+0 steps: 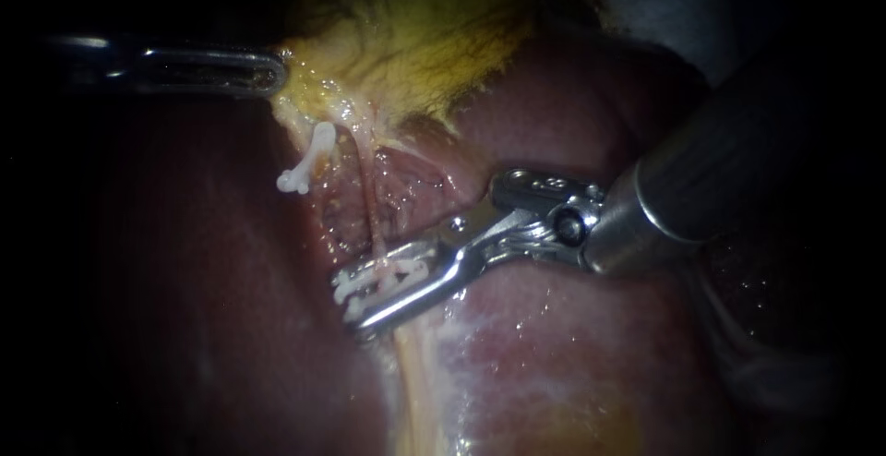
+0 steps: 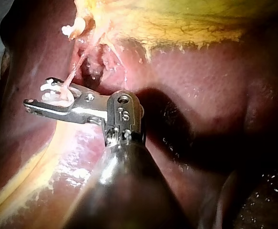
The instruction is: Clipping second clip right tube
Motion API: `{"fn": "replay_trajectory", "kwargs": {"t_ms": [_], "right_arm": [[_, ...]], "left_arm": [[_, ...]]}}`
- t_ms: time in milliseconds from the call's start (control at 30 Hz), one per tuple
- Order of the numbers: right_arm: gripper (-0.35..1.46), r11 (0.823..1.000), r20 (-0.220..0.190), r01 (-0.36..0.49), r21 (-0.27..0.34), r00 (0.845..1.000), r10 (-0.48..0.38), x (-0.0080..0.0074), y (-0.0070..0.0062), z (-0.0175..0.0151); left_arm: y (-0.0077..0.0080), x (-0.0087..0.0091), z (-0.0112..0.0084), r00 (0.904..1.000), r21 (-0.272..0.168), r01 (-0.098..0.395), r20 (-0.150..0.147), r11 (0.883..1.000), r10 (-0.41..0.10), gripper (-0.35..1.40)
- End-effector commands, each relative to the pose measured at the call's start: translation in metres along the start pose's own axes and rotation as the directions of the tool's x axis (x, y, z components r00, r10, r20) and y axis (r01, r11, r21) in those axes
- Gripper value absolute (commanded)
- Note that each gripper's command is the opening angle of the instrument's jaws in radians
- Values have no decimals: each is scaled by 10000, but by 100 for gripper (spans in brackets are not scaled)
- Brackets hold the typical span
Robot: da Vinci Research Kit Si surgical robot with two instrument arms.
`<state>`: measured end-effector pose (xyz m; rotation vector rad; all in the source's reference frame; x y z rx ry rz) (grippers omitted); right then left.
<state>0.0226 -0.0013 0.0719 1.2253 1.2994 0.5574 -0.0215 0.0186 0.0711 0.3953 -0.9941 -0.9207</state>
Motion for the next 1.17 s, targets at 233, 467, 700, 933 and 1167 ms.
{"fn": "replay_trajectory", "kwargs": {"t_ms": [233, 467, 700, 933, 1167], "right_arm": [[10, 9999, -308, -89, -58, 9995, 87, 16, -4, -2], [-20, 9998, -404, -106, -164, 9991, 99, 20, -4, -1], [-35, 9997, -358, -167, -199, 9992, 160, 20, -4, -1], [-35, 9995, -287, -170, -252, 9995, 163, 19, -4, -1], [-35, 9996, -283, -170, -247, 9995, 163, 19, -5, -2]], "left_arm": [[0, 0, 0, 10000, -1, 2, 0, 10000, -2, -35], [0, 0, 0, 10000, -2, 2, 0, 10000, -2, -35], [0, 0, 0, 10000, -2, 3, 0, 10000, -3, -35], [0, 0, 0, 10000, -3, 3, 0, 10000, -3, -35], [0, 0, 0, 10000, -2, 2, 0, 10000, -2, -35]]}}
